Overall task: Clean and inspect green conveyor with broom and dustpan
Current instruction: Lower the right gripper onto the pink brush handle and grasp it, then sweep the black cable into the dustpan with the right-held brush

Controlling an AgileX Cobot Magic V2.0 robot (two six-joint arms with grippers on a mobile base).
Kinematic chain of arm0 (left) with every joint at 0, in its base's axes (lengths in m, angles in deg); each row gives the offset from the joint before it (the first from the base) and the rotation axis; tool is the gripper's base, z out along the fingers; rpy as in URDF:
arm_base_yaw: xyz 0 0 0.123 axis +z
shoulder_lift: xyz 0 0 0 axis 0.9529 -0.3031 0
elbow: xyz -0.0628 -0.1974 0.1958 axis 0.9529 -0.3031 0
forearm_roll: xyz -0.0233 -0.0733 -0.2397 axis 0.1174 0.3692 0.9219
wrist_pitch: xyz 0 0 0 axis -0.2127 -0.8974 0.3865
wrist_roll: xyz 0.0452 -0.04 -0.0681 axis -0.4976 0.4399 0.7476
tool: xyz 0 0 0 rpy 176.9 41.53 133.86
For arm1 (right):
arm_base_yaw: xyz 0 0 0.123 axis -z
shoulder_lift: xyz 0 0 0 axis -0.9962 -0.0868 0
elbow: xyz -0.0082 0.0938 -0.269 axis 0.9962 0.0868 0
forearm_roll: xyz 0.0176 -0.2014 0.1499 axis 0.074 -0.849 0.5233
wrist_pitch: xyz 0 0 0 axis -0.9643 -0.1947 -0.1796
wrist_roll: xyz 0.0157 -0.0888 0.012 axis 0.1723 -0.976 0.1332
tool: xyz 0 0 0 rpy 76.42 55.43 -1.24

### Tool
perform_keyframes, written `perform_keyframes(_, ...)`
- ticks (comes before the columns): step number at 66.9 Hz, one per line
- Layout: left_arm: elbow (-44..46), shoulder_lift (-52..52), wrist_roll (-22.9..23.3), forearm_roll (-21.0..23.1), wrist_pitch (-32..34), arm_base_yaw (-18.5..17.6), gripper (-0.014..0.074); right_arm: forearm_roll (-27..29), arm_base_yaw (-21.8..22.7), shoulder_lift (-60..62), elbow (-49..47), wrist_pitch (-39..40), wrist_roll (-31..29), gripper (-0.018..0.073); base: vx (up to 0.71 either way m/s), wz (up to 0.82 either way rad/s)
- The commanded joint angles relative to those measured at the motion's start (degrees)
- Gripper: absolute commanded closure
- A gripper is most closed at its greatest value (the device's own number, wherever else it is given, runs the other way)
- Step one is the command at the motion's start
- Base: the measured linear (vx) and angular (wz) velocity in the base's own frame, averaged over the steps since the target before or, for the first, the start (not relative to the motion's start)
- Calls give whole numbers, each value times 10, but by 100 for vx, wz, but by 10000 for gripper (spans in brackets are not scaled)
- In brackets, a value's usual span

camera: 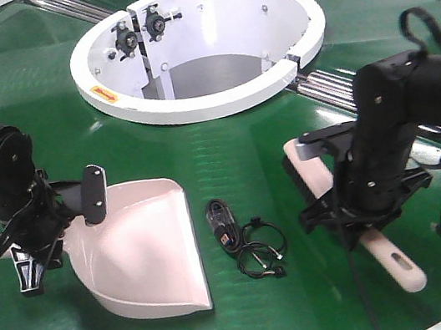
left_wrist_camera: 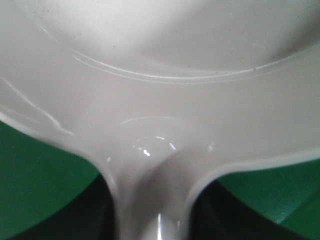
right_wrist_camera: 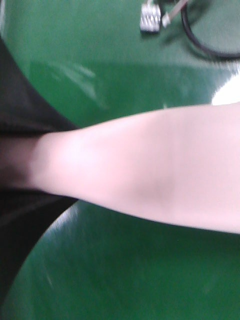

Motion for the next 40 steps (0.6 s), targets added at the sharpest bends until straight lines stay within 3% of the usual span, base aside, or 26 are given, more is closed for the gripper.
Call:
perform_keyframes(1,17,24,6,3,7,-3,603,-16,-26,12,-27,-22,42,564,0,0)
perform_keyframes(14,17,24,6,3,7,-3,603,-37,-61,-29,-80,-94,83,564,0,0)
perform_keyframes(27,17,24,6,3,7,-3,603,-38,-64,-53,-89,-95,139,564,0,0)
perform_keyframes(40,17,24,6,3,7,-3,603,0,-66,-66,-89,-95,144,564,0,0)
